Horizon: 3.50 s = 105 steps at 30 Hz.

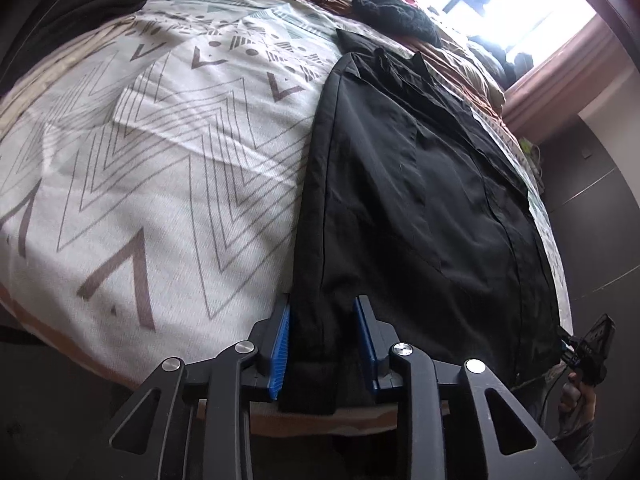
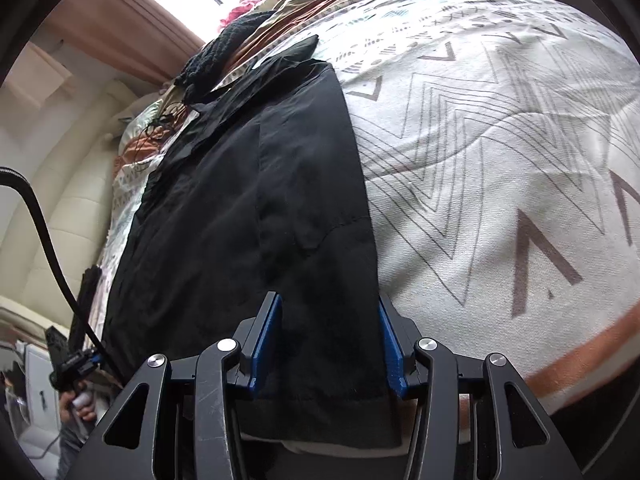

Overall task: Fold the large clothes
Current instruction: 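Grasp the jacket hem with both tools, then lift the hem with both tools and fold it toward the collar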

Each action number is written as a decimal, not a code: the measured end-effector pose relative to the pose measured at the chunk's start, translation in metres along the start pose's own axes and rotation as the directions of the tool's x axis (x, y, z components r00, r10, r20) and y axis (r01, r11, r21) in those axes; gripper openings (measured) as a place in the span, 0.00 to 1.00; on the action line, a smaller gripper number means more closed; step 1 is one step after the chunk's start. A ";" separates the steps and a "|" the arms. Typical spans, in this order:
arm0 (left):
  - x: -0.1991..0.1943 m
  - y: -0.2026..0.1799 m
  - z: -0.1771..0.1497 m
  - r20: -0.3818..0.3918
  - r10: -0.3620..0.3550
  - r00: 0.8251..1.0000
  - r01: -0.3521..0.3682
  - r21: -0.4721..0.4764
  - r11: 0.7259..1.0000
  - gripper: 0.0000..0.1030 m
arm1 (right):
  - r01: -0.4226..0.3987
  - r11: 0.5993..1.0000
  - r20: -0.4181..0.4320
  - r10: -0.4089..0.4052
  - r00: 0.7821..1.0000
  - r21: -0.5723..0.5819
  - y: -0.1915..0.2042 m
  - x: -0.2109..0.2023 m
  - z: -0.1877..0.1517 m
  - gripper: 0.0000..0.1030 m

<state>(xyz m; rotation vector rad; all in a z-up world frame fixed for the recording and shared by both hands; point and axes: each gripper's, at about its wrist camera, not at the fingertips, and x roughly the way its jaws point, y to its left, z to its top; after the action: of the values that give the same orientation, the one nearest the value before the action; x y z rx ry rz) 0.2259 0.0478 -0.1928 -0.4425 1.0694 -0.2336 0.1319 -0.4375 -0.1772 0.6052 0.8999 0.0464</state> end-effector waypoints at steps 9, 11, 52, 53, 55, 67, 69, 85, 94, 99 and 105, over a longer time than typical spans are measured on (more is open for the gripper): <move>0.001 -0.001 -0.004 0.011 0.002 1.000 -0.002 -0.012 1.000 0.20 | -0.081 0.993 0.001 0.081 0.997 0.089 -0.013 -0.006 -0.019 0.23; 0.000 0.002 -0.004 0.028 0.001 1.000 0.000 -0.031 1.000 0.15 | -0.092 0.991 -0.014 0.094 0.995 0.099 -0.010 -0.002 -0.024 0.14; -0.225 -0.071 0.030 0.447 0.061 0.892 -0.120 0.106 0.987 0.07 | -0.265 0.933 0.435 0.349 0.830 -0.242 0.145 -0.183 0.017 0.04; -0.220 -0.069 0.033 0.442 0.068 0.894 -0.125 0.100 0.987 0.07 | -0.260 0.938 0.433 0.338 0.836 -0.230 0.142 -0.179 0.019 0.04; -0.212 -0.067 0.039 0.435 0.072 0.898 -0.123 0.090 0.988 0.07 | -0.246 0.946 0.433 0.317 0.844 -0.212 0.138 -0.172 0.023 0.04; -0.205 -0.087 0.116 0.476 0.030 0.879 -0.077 0.080 0.994 0.07 | -0.229 0.955 0.438 0.291 0.851 -0.190 0.148 -0.152 0.080 0.04; -0.202 -0.094 0.133 0.488 0.031 0.872 -0.085 0.089 0.992 0.07 | -0.230 0.951 0.448 0.300 0.842 -0.206 0.151 -0.151 0.097 0.04; -0.132 -0.126 0.285 0.512 0.040 0.858 -0.122 0.127 0.984 0.07 | -0.128 0.966 0.479 0.224 0.849 -0.225 0.189 -0.086 0.234 0.04; -0.053 -0.121 0.325 0.460 0.116 0.880 -0.198 0.133 0.971 0.08 | 0.027 0.973 0.466 0.085 0.880 -0.229 0.191 -0.018 0.277 0.04; -0.002 -0.107 0.338 0.384 0.155 0.910 -0.212 0.111 0.971 0.08 | 0.056 0.980 0.418 0.028 0.908 -0.189 0.173 0.025 0.285 0.04; 0.038 -0.093 0.344 0.327 0.171 0.930 -0.205 0.074 0.976 0.08 | 0.129 0.978 0.355 -0.063 0.933 -0.164 0.155 0.069 0.282 0.04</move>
<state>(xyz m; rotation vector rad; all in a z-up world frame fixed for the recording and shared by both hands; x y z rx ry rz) 0.5498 0.0315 -0.0409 -0.2668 0.7702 -0.0446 0.4184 -0.4226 -0.0156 0.3782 0.5706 -0.0645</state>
